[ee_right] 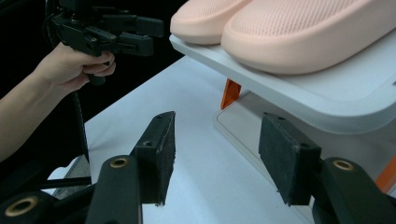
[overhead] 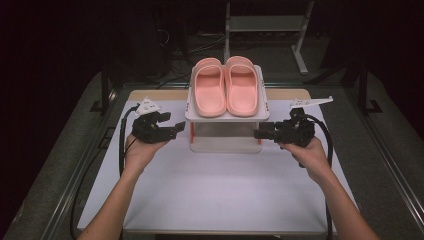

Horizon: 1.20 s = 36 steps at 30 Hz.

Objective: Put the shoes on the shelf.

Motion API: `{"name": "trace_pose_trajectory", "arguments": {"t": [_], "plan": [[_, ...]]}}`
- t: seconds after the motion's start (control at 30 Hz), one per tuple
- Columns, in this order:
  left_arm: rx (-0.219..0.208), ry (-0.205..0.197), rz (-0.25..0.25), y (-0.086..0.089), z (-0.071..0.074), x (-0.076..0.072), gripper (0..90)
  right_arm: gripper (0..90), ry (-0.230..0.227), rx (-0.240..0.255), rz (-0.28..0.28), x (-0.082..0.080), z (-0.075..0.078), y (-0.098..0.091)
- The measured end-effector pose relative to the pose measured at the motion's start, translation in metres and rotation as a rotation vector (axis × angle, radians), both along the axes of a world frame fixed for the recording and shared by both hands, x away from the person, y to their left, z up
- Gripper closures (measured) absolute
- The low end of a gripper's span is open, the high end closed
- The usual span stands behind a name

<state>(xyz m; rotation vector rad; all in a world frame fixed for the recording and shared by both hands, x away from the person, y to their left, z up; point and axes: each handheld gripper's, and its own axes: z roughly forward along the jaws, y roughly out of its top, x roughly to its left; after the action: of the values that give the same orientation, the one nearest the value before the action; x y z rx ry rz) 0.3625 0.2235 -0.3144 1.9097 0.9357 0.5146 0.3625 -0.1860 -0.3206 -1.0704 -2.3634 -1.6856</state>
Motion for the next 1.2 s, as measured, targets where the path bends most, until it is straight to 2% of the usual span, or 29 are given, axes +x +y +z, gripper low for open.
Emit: {"name": "trace_pose_trajectory", "arguments": {"t": [0.5,0.8,1.2], "plan": [[0.002,0.011,0.01,0.006,-0.014,-0.007,31.2,44.6,0.024,0.003,0.007,-0.002,-0.017,-0.001],[0.005,0.02,-0.005,0.006,-0.02,-0.01,28.5,44.1,0.038,0.006,0.001,-0.005,-0.027,-0.006],[0.013,0.029,-0.018,0.008,-0.03,-0.019,24.4,43.2,0.071,0.026,-0.016,-0.014,-0.048,-0.017]]}}
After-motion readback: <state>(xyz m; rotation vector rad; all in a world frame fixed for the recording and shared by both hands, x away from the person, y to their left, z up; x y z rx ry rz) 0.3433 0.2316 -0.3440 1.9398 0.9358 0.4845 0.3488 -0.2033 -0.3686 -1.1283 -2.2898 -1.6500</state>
